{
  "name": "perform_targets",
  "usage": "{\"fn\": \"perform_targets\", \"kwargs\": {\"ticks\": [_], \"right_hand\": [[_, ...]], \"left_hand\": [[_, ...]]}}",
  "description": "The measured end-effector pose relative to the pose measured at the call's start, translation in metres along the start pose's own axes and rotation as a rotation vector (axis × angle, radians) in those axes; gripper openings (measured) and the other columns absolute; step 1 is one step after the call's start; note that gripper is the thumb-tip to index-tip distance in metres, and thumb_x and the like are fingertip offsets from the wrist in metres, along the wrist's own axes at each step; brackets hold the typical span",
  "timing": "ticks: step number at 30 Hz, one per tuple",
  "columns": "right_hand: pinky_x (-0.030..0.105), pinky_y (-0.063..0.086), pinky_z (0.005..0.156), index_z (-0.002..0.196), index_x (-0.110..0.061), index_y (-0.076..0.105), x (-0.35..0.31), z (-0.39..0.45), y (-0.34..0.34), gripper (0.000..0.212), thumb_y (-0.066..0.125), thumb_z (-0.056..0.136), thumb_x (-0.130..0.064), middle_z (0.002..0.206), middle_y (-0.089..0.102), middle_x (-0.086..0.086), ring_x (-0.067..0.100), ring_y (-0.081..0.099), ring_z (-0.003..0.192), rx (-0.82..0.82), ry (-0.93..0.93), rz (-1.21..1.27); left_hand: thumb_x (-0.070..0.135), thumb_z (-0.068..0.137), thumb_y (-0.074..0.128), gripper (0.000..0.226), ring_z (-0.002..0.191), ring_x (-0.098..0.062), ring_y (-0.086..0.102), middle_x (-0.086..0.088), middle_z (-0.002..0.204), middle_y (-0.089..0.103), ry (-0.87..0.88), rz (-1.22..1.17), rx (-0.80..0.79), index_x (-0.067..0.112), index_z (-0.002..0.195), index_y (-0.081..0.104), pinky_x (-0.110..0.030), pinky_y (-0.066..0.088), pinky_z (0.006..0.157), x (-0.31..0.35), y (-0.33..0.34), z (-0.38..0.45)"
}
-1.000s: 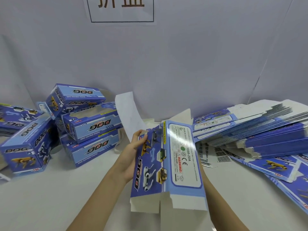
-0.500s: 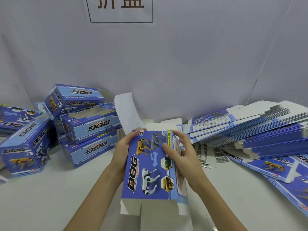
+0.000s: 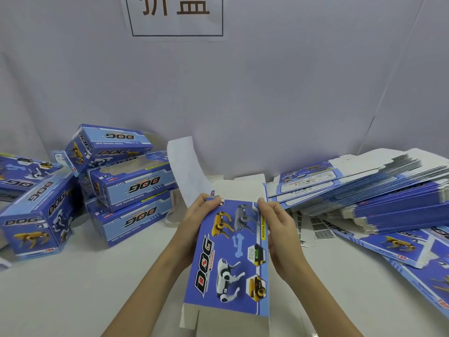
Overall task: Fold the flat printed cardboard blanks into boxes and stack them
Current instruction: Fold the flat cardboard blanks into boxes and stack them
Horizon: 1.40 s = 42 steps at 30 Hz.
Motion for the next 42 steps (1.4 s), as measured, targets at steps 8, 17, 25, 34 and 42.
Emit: {"fn": "perform_targets", "kwargs": {"ticks": [8, 17, 25, 34, 42], "right_hand": [[0.038, 0.065, 0.077, 0.135, -0.034, 0.048, 0.006, -0.002, 0.005, 0.054, 0.077, 0.091, -0.045, 0.123, 0.071, 0.001, 0.019, 0.076, 0.105, -0.068, -0.107, -0.095], [0.044, 0.066, 0.078, 0.117, -0.028, 0.064, 0.005, -0.004, 0.005, 0.022, 0.068, 0.096, -0.034, 0.122, 0.072, 0.010, 0.033, 0.076, 0.105, -0.086, -0.106, -0.126], [0.034, 0.062, 0.082, 0.117, -0.019, 0.065, 0.001, -0.004, 0.012, 0.046, 0.056, 0.100, -0.060, 0.107, 0.081, -0.002, 0.015, 0.078, 0.099, -0.081, 0.138, -0.052], [0.025, 0.058, 0.057, 0.113, -0.003, 0.058, -0.002, -0.003, 0.000, 0.019, 0.061, 0.106, -0.021, 0.092, 0.079, 0.007, 0.018, 0.078, 0.079, -0.051, 0.102, -0.011], [0.041, 0.063, 0.075, 0.117, -0.012, 0.076, -0.007, -0.002, 0.002, 0.025, 0.062, 0.105, -0.029, 0.103, 0.081, 0.006, 0.027, 0.079, 0.095, -0.018, 0.077, -0.071]], "left_hand": [[0.021, 0.099, 0.065, 0.032, 0.067, -0.022, 0.075, -0.003, 0.101, 0.076, -0.048, -0.355, 0.233, 0.023, 0.126, 0.048, -0.027, 0.057, 0.050, -0.027, -0.009, -0.001], [0.073, 0.090, 0.048, 0.061, 0.085, -0.032, 0.079, -0.018, 0.106, 0.078, -0.234, -0.449, -0.087, 0.022, 0.104, 0.080, -0.034, 0.063, 0.066, -0.029, -0.007, -0.001], [0.034, 0.094, 0.069, 0.025, 0.076, -0.029, 0.076, -0.015, 0.100, 0.077, -0.194, -0.272, 0.010, 0.016, 0.104, 0.056, -0.030, 0.060, 0.059, -0.044, -0.003, 0.007], [0.043, 0.094, 0.065, 0.039, 0.071, -0.030, 0.077, -0.019, 0.098, 0.078, -0.133, -0.281, 0.085, 0.008, 0.112, 0.065, -0.030, 0.059, 0.054, -0.050, 0.001, 0.012], [0.062, 0.079, 0.066, 0.069, 0.071, -0.020, 0.078, -0.011, 0.094, 0.080, -0.119, -0.221, 0.085, 0.009, 0.122, 0.068, -0.024, 0.058, 0.056, -0.045, -0.009, 0.016]]}}
Point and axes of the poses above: each hand's wrist, its own z-axis towards the middle knuckle, its own y-axis out of the palm, x = y × z, the point moved 1 cm from there along z, towards the middle knuckle
